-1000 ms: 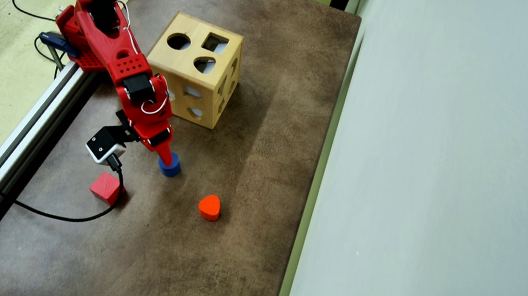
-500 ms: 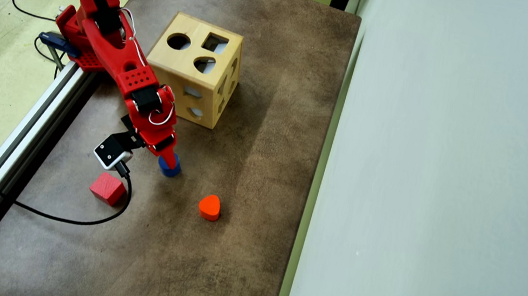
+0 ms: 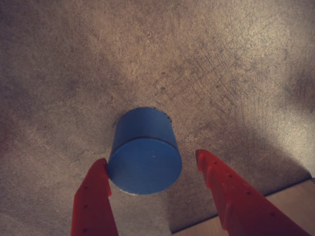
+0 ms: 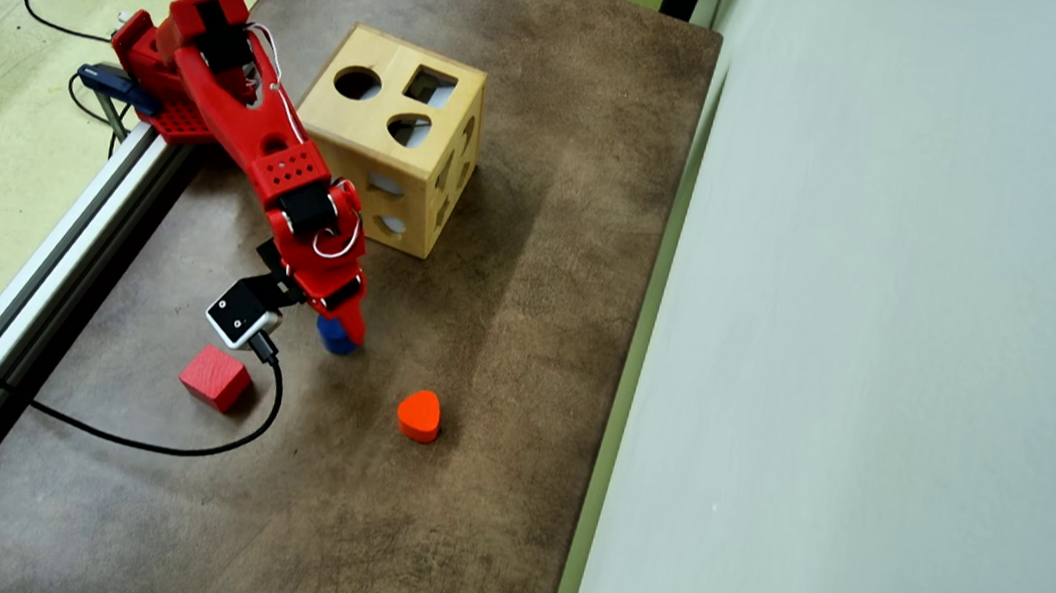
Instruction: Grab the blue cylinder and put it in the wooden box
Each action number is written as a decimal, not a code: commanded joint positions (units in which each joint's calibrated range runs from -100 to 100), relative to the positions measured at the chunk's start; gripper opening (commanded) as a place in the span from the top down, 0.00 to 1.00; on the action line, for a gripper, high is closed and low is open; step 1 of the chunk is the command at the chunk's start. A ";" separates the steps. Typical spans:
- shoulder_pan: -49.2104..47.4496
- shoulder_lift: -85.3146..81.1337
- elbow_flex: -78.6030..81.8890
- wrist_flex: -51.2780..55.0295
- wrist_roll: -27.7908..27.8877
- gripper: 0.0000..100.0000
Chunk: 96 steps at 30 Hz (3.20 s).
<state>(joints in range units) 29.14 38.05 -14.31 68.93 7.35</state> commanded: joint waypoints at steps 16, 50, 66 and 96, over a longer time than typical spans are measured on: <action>0.13 0.21 -1.88 -3.67 0.29 0.72; -0.09 2.50 -2.06 -3.83 0.15 0.83; 0.35 -0.30 -1.97 -3.59 0.24 0.84; -0.24 -27.14 -1.52 10.25 0.24 0.87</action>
<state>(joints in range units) 29.36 19.92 -14.31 77.48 7.35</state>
